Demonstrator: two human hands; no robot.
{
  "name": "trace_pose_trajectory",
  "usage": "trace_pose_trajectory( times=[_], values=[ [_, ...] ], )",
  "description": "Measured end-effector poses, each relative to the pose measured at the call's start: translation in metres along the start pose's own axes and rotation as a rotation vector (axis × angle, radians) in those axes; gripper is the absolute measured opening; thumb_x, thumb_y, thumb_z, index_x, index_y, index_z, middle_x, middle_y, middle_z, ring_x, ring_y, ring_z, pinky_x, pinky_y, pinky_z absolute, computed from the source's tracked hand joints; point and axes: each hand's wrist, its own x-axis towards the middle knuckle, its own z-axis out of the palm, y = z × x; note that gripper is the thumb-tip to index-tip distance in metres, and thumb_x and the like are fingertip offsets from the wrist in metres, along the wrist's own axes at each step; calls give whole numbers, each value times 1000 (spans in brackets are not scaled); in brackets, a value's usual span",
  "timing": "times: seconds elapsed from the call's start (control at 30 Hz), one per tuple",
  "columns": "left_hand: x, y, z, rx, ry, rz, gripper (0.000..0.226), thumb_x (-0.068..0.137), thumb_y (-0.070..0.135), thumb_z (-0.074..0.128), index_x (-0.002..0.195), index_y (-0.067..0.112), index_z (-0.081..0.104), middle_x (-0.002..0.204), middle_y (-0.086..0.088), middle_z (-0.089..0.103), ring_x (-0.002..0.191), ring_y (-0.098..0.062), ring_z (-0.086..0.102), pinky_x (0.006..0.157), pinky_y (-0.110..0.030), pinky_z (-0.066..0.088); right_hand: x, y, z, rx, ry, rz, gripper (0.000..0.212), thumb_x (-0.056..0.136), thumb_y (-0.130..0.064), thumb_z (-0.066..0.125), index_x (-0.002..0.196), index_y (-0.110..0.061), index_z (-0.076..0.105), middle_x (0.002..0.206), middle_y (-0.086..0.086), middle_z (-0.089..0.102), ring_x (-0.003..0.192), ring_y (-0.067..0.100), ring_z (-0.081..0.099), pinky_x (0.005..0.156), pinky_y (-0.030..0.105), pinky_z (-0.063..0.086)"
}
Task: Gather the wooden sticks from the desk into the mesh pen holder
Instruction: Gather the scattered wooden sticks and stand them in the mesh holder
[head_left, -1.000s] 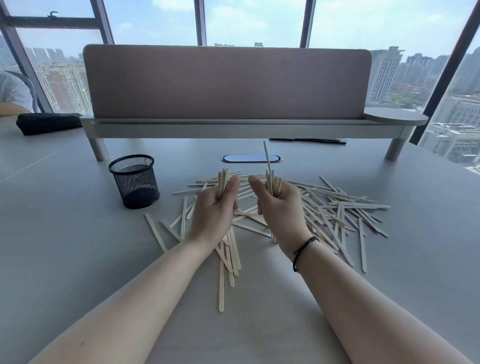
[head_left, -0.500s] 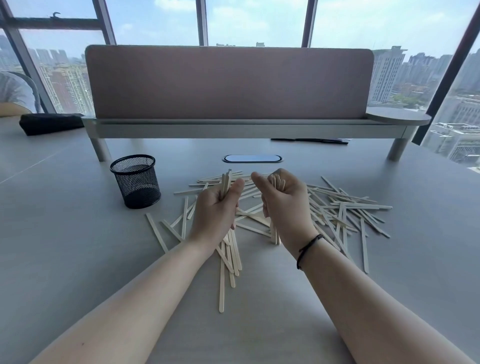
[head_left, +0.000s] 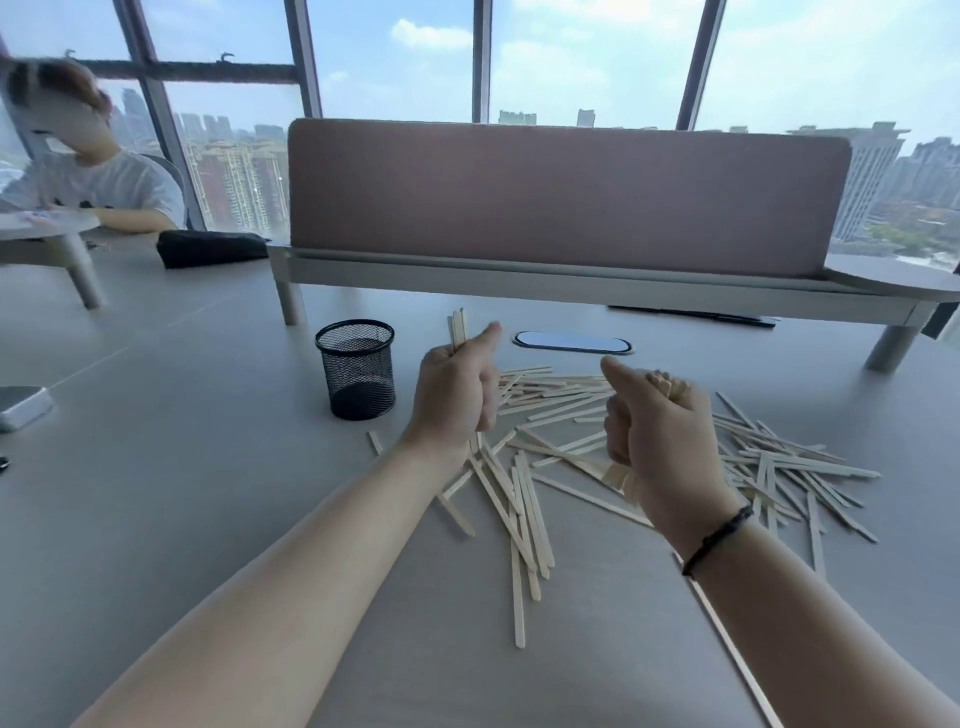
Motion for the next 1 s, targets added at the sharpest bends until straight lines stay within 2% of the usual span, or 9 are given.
trace_pose_trajectory(
  times=[0.13,0.27,0.33,0.43,0.53,0.67,0.8,0.9,1.0],
  values=[
    [16,11,-32,-50,85,-22,69,102,30,53,39,25,25,37,2,22,35,-15,18,42,-21,19,-6,6,20,-20,-61,14,66,98,-19,58,38,-22,30,39,-6,22,39,11,15,49,23,18],
    [52,38,-70,-221,329,15,58,101,28,56,54,25,23,41,6,20,33,-11,16,39,-16,14,-14,13,44,-29,-96,63,68,98,-20,58,37,-23,28,41,-2,20,41,12,15,48,26,14],
    [74,52,-94,-213,459,62,51,99,32,58,54,17,39,42,3,23,34,-12,19,38,-18,16,-17,11,55,-27,-104,69,69,98,-17,58,37,-24,26,40,-2,20,39,12,14,46,23,15],
    [97,59,-119,-124,568,90,54,91,46,60,82,-7,65,51,-5,30,37,-15,29,39,-22,25,-16,7,68,43,-104,108,67,98,-15,56,39,-27,25,41,-2,18,40,11,13,45,22,15],
    [109,50,-126,-9,540,78,48,88,46,61,62,10,42,55,-8,31,40,-19,31,47,-27,28,-12,3,82,114,-128,151,65,97,-16,56,42,-28,25,43,-2,16,42,10,11,48,25,11],
    [115,26,-128,156,450,75,43,83,46,58,64,10,46,62,-11,34,58,-22,34,58,-35,31,-1,-3,109,168,-166,189,65,97,-16,55,41,-28,25,41,-3,17,41,9,12,48,25,10],
    [116,22,-129,348,335,70,41,82,40,60,64,6,46,60,-11,47,53,-21,46,56,-36,42,16,-4,141,179,-194,235,60,97,-19,56,50,-28,21,44,-4,16,42,12,11,46,22,12],
    [114,20,-133,461,340,84,22,83,38,66,84,16,63,79,2,69,71,-20,66,72,-36,55,34,-6,164,205,-169,267,57,97,-23,56,54,-26,20,45,-4,17,41,13,11,43,20,13],
    [99,23,-140,439,416,122,23,89,38,68,104,21,65,95,10,70,90,-8,67,83,-30,52,63,-14,188,229,-102,249,56,98,-32,56,50,-24,27,43,-2,22,38,15,17,42,23,20]
  ],
)
